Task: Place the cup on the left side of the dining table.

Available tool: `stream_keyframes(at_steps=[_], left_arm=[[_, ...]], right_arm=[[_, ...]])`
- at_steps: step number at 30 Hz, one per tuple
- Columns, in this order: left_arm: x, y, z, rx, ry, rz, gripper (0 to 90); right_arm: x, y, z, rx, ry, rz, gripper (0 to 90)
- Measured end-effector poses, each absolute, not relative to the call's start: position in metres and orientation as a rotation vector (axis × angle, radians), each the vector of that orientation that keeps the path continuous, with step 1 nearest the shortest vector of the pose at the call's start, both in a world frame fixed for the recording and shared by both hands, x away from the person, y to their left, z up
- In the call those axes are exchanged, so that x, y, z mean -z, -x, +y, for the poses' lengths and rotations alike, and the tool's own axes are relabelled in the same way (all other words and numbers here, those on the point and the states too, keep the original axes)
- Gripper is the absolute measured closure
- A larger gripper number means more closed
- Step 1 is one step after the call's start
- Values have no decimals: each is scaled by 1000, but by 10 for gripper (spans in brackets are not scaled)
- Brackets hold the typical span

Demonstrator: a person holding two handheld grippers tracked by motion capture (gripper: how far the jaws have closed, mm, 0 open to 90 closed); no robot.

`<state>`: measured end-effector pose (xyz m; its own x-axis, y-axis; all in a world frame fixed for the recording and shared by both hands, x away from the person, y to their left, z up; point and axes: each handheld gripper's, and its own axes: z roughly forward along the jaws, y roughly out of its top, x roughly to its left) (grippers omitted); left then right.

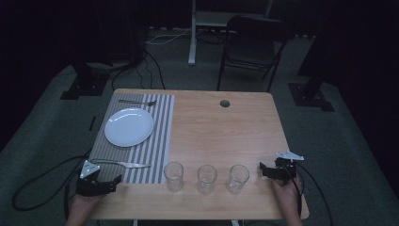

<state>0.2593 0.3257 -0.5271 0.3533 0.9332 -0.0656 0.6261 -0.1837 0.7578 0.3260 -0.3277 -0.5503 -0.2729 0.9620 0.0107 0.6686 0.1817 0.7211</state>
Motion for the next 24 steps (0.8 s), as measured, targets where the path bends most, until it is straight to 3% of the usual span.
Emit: stream_keyframes(at_steps=[17, 24], left_arm=[[519, -256, 317, -524, -1904, 1279, 34], [501, -248, 311, -483, -1864, 1162, 34]], right_arm=[[550, -326, -328, -867, -1529, 2013, 123], [550, -326, -327, -866, -1532, 2009, 124]])
